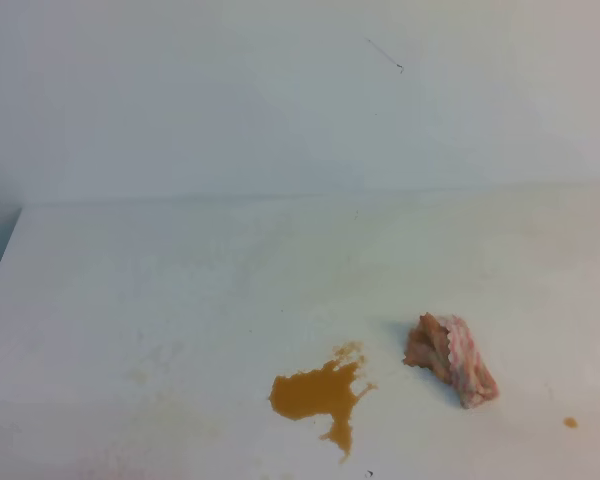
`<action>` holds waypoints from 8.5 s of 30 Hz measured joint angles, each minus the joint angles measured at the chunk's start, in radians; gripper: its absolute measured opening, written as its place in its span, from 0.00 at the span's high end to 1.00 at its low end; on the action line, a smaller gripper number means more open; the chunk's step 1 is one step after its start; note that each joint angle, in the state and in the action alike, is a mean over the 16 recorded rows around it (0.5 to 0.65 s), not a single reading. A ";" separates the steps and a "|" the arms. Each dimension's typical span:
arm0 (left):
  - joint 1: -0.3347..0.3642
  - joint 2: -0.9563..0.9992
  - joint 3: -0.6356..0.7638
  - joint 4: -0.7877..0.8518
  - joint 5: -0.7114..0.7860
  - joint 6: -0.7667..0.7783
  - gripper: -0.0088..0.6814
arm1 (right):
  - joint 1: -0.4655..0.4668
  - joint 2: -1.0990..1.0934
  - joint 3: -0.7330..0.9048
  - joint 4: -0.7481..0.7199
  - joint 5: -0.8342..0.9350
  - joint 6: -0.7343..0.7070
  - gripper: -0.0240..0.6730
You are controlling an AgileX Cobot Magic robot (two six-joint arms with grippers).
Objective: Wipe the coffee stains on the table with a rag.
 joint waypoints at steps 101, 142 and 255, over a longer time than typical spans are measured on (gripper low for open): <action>0.000 0.000 0.000 0.000 0.000 0.000 0.99 | 0.000 0.764 -0.571 0.272 -0.202 -0.095 0.97; 0.000 0.000 0.000 0.000 0.009 0.000 0.99 | 0.230 1.696 -1.092 0.812 0.299 -0.515 0.85; 0.000 0.000 0.000 0.000 0.010 0.000 0.99 | 0.484 2.149 -1.414 0.568 0.376 -0.274 0.92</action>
